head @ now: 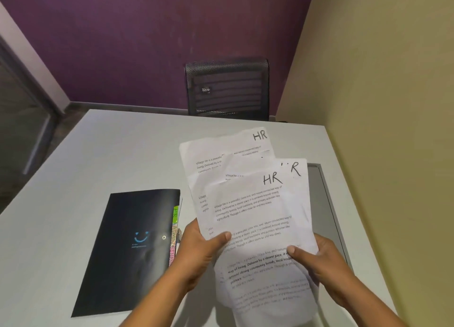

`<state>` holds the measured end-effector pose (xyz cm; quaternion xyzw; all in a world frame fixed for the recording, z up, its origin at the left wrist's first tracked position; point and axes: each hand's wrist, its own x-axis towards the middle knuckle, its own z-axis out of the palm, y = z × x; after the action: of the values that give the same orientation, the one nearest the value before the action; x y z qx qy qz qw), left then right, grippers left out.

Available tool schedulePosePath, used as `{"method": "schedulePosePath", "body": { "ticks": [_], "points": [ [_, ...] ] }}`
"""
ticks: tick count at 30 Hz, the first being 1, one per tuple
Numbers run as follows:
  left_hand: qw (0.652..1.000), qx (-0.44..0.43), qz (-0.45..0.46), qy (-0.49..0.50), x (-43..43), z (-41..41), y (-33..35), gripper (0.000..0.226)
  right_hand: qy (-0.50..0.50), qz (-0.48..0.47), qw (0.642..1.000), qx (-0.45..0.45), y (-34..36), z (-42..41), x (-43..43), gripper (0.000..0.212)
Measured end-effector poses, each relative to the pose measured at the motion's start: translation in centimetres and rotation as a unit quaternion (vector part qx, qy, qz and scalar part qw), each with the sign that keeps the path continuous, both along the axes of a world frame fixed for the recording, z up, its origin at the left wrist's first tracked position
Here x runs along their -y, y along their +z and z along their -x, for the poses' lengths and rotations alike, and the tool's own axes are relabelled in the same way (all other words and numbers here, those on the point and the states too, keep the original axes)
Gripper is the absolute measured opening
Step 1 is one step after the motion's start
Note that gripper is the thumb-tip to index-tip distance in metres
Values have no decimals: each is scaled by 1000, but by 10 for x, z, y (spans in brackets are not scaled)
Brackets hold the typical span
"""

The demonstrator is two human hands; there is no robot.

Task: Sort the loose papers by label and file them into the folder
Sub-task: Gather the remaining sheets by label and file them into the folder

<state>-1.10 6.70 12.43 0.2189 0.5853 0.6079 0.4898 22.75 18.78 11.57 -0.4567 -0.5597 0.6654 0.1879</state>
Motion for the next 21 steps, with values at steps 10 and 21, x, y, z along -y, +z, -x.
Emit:
{"method": "schedulePosePath", "body": {
  "ticks": [10, 21],
  "points": [
    [994, -99, -28, -20, -19, -15, 6, 25, -86, -111, 990, -10, 2, 11, -1, 34],
    [981, -182, -60, -6, -22, -20, -3, 34, -96, -159, 981, -49, 9, 6, 2, 32]
  ]
}}
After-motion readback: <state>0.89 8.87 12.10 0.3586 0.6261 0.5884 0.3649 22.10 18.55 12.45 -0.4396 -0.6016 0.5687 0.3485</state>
